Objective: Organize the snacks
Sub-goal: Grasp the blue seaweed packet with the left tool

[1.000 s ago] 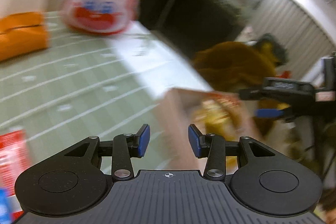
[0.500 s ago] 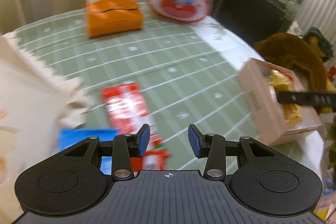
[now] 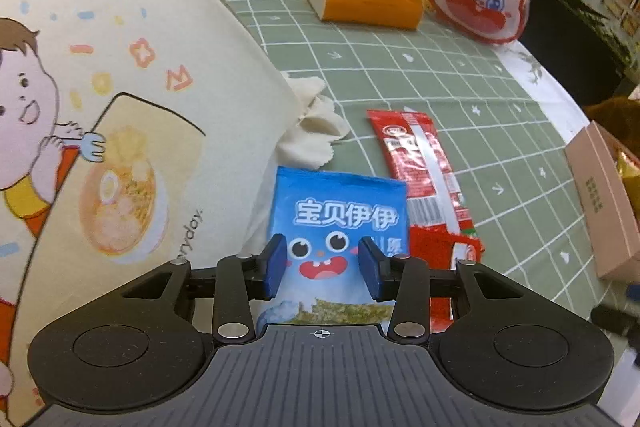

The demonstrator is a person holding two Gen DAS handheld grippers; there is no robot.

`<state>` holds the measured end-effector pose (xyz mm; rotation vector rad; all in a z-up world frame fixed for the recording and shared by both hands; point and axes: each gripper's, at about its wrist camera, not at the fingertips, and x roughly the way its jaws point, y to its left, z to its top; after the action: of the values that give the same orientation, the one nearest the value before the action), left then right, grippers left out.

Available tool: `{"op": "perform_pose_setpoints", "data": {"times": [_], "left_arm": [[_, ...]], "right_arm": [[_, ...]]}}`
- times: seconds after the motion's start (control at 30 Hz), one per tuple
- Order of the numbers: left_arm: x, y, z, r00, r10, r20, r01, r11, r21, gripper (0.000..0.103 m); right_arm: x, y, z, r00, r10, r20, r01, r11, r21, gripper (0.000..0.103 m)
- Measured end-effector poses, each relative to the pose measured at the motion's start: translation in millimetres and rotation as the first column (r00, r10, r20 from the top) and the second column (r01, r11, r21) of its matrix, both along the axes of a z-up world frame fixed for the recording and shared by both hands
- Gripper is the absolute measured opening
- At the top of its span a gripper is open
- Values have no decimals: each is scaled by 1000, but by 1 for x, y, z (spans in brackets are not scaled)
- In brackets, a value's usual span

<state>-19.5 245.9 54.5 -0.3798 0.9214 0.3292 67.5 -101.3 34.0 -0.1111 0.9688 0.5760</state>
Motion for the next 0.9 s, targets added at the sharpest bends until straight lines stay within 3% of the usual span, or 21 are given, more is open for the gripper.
{"op": "perform_pose_setpoints", "data": {"times": [0.23, 0.43, 0.73, 0.9], "left_arm": [[7, -20, 0, 997, -73, 10, 73, 996, -48, 45], [9, -39, -2, 992, -123, 15, 124, 984, -128, 45], [14, -66, -1, 985, -173, 19, 174, 974, -146, 45], [13, -66, 0, 984, -178, 21, 179, 972, -153, 45]], "right_arm": [[-12, -1, -13, 998, 6, -66, -4, 1000, 29, 95], [-35, 23, -15, 990, 109, -90, -104, 993, 51, 95], [-54, 47, -21, 976, 181, -121, -175, 983, 57, 95], [-51, 44, -29, 982, 145, -117, -144, 989, 17, 95]]}}
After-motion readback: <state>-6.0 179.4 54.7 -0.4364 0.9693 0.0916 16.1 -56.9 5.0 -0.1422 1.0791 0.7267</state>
